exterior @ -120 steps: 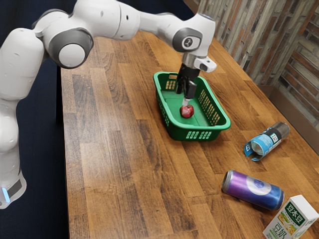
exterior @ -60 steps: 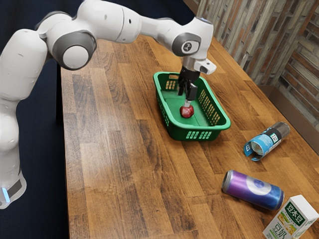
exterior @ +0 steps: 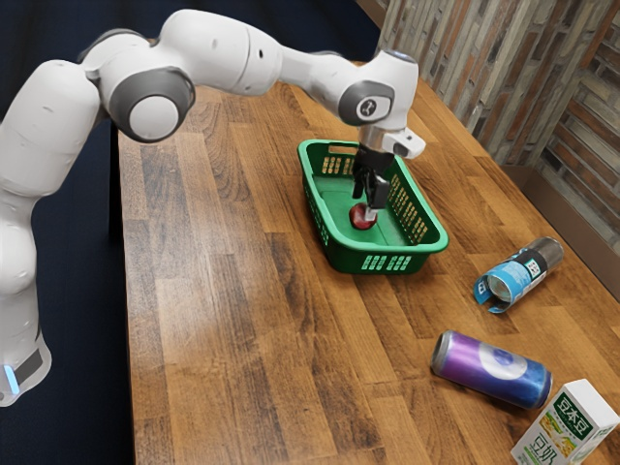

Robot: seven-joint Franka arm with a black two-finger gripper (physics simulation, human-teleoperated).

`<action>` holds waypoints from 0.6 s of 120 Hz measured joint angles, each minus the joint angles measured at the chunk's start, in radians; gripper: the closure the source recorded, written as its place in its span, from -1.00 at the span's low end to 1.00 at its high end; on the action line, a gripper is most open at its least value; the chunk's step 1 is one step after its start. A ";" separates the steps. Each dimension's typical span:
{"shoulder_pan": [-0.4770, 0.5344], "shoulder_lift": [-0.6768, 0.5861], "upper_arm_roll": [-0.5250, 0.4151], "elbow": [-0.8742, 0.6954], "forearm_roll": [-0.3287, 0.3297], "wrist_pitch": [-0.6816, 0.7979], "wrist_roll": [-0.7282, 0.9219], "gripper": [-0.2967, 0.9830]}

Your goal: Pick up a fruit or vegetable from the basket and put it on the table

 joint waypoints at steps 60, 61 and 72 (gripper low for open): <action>-0.001 0.040 0.000 0.000 0.000 0.048 -0.001 -0.15; -0.001 0.040 0.000 0.000 0.001 0.048 -0.002 -0.13; 0.000 0.040 0.001 0.001 0.006 0.054 -0.004 0.02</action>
